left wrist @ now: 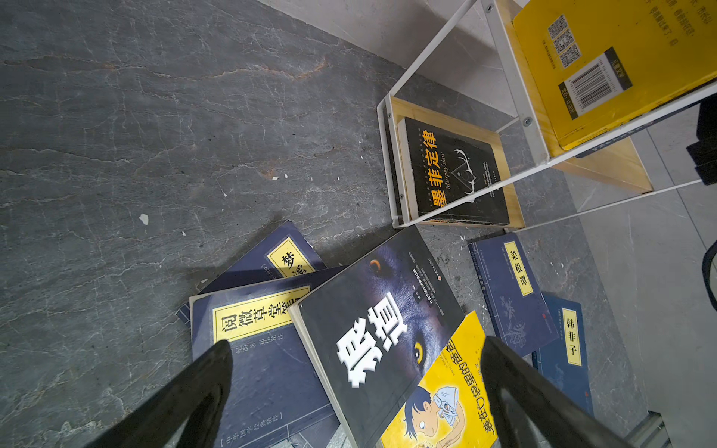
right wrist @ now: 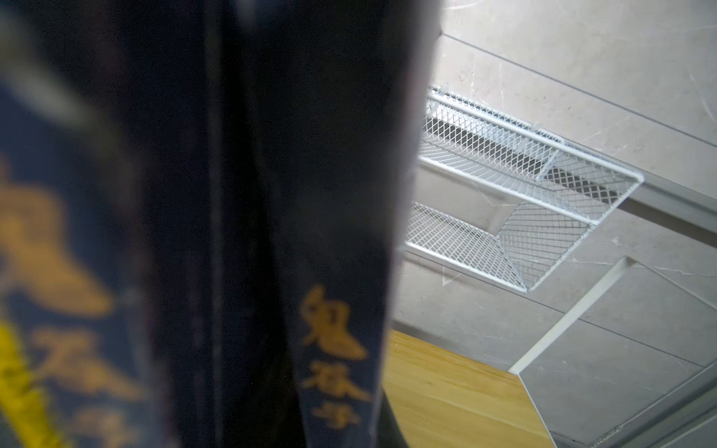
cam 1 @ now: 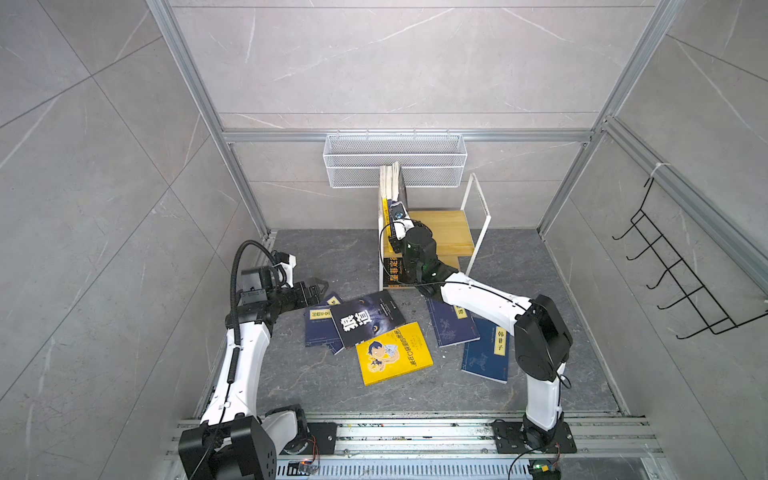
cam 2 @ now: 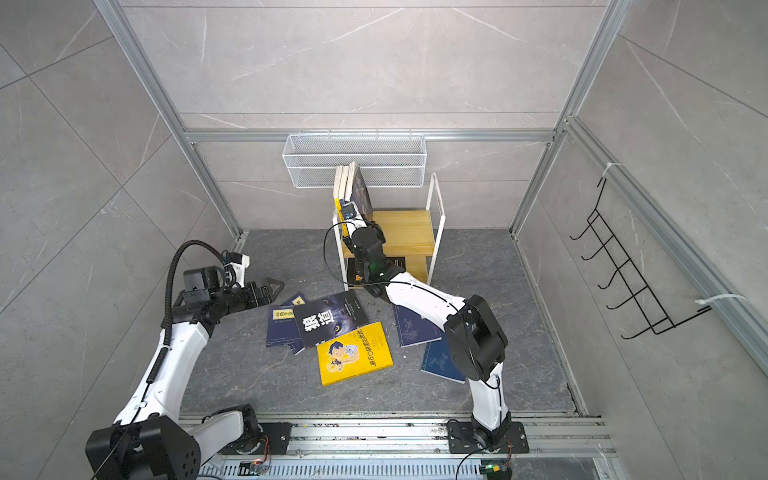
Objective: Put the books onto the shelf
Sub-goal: 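Stand the purple book beside the other purple book, open right gripper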
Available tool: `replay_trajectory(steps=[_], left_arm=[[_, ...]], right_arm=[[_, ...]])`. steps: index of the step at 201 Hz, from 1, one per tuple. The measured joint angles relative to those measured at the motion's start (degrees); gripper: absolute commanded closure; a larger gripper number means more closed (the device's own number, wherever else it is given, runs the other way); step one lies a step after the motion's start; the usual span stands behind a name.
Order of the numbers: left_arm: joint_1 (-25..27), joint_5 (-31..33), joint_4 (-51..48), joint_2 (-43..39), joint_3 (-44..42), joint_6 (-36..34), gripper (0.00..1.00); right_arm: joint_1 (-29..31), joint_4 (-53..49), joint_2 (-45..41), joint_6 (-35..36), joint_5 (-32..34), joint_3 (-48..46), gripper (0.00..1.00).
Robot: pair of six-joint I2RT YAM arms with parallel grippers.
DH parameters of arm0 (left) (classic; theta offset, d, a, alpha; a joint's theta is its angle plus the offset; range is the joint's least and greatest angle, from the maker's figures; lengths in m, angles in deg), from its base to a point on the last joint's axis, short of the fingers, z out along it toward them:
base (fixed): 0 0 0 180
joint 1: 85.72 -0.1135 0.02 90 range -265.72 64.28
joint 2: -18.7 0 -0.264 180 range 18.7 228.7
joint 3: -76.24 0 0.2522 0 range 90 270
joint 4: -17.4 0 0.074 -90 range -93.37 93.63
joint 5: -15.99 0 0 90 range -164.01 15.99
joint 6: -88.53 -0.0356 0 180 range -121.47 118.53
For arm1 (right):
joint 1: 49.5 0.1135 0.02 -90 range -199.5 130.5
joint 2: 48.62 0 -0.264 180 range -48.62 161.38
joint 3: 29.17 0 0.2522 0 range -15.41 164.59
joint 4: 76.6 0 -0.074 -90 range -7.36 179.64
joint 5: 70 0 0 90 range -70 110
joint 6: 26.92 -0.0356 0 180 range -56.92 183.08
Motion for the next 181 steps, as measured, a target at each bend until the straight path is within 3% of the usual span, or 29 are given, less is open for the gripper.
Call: replay_trajectory(steps=[36,139,181], left_arm=[[0.0,0.0,0.0,-0.1,0.0,0.0,0.00],[-0.5,0.0,0.3,-1.3,-0.3,0.0,0.00],[-0.6,-0.1,0.4,-1.5,-0.4,0.0,0.00]], right_arm=[[0.0,-1.6,-0.8,0.3,-2.0,-2.3,0.58],[0.0,-1.7,-5.6,1.5,-5.4,-10.8,0.55],[0.2,-1.7,-13.3,0.8,-7.4,-17.4,0.45]])
